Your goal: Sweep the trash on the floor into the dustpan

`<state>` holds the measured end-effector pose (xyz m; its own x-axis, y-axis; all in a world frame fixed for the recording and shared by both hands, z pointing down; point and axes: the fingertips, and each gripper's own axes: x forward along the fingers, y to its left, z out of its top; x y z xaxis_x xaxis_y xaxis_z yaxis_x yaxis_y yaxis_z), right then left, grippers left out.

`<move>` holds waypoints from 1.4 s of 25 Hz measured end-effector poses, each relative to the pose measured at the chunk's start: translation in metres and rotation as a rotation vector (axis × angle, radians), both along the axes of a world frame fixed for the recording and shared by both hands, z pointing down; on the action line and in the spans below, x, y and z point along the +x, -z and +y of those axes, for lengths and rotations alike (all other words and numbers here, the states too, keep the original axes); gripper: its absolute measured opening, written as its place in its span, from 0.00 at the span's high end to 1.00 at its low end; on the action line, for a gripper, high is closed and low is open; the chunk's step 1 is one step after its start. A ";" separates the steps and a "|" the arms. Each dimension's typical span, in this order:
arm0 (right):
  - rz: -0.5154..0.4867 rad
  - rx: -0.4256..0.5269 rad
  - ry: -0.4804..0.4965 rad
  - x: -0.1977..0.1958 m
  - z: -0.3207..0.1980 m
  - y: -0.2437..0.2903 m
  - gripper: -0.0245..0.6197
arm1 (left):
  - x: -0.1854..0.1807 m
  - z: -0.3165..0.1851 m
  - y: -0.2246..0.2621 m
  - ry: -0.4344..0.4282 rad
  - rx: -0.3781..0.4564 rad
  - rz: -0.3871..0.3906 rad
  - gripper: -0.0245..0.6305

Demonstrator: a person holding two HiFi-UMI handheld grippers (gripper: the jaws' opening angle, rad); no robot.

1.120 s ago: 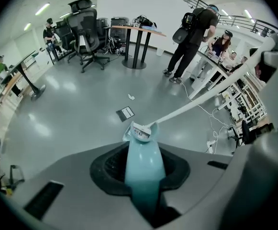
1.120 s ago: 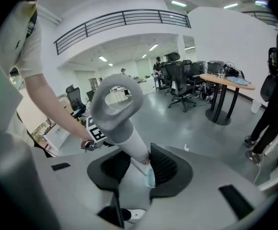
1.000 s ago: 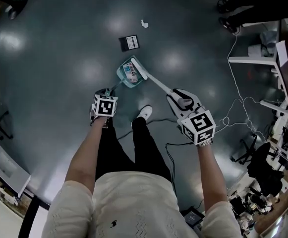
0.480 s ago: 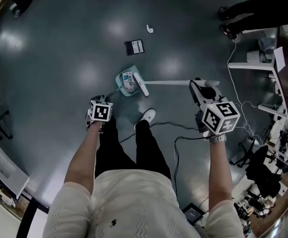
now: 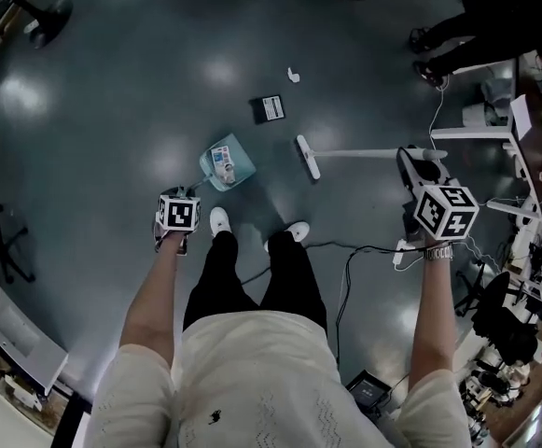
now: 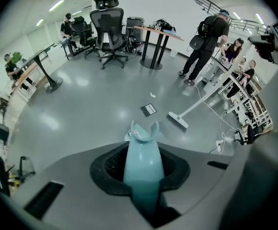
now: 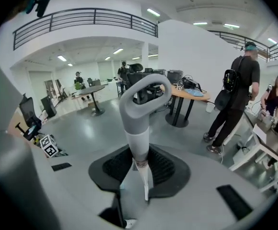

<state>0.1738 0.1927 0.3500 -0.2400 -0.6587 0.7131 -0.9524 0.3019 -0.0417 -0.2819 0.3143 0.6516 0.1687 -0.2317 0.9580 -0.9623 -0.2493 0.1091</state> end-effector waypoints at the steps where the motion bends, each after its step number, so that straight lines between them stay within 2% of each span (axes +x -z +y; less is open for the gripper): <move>1: 0.002 0.010 -0.028 0.005 -0.005 0.004 0.78 | -0.008 -0.007 0.001 0.001 0.010 0.005 0.82; 6: -0.008 0.032 -0.150 0.032 -0.032 0.001 0.78 | -0.037 -0.042 0.001 0.015 0.010 0.001 0.82; 9: -0.020 0.026 -0.187 0.046 -0.062 -0.014 0.78 | -0.040 -0.074 -0.002 -0.032 0.008 0.000 0.82; 14: -0.035 0.016 -0.246 0.078 -0.115 -0.036 0.78 | -0.023 -0.118 -0.004 -0.091 -0.011 0.023 0.82; 18: -0.028 -0.003 -0.256 0.099 -0.147 -0.049 0.78 | -0.008 -0.155 -0.003 -0.114 -0.014 0.031 0.82; 23: 0.010 0.030 -0.250 0.103 -0.193 -0.054 0.78 | 0.002 -0.208 -0.012 -0.145 0.011 0.046 0.82; 28: 0.060 0.089 -0.216 0.070 -0.222 -0.064 0.78 | -0.001 -0.258 -0.022 -0.193 0.019 0.078 0.82; 31: 0.080 0.048 -0.161 0.029 -0.220 -0.092 0.78 | -0.004 -0.284 -0.025 -0.264 0.014 0.087 0.82; 35: 0.118 -0.001 -0.019 -0.047 -0.200 -0.127 0.78 | -0.007 -0.306 -0.024 -0.350 0.002 0.093 0.82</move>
<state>0.1263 -0.0068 0.4769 -0.1421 -0.6613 0.7365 -0.9563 0.2839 0.0704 -0.2885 0.0081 0.6755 0.3248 -0.1465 0.9344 -0.8044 -0.5625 0.1914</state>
